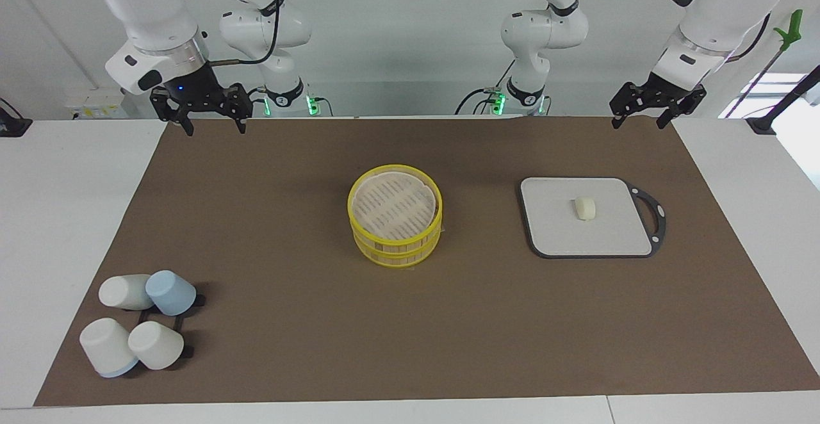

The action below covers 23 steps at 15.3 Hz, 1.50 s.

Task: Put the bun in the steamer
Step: 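Grasp the white bun with the left gripper while the right gripper reaches the steamer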

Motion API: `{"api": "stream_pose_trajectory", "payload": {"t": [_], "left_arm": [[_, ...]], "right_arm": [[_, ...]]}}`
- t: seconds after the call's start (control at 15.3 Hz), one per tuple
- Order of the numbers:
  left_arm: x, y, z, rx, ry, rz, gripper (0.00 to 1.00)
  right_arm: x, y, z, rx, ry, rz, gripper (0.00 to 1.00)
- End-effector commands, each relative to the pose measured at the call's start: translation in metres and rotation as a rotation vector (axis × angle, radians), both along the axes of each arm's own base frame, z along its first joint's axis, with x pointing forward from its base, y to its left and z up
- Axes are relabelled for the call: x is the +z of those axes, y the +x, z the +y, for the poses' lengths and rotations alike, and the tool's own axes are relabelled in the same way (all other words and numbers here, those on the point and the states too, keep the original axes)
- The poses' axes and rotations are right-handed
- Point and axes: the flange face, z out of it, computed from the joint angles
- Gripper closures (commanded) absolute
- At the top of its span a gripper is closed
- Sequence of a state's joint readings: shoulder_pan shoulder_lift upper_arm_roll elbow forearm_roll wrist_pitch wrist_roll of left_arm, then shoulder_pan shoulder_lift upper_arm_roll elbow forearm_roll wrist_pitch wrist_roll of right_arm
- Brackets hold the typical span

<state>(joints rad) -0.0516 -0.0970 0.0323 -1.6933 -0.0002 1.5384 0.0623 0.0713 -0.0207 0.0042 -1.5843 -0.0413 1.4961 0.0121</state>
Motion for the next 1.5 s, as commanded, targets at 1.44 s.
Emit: {"api": "stream_pose_trajectory", "payload": {"t": [1.44], "left_arm": [[-0.29,-0.029,0.01,-0.034,-0.001,-0.087,0.0]], "right_arm": [[-0.155,0.021,0.399,-0.05,0.087,-0.143,0.0]]}}
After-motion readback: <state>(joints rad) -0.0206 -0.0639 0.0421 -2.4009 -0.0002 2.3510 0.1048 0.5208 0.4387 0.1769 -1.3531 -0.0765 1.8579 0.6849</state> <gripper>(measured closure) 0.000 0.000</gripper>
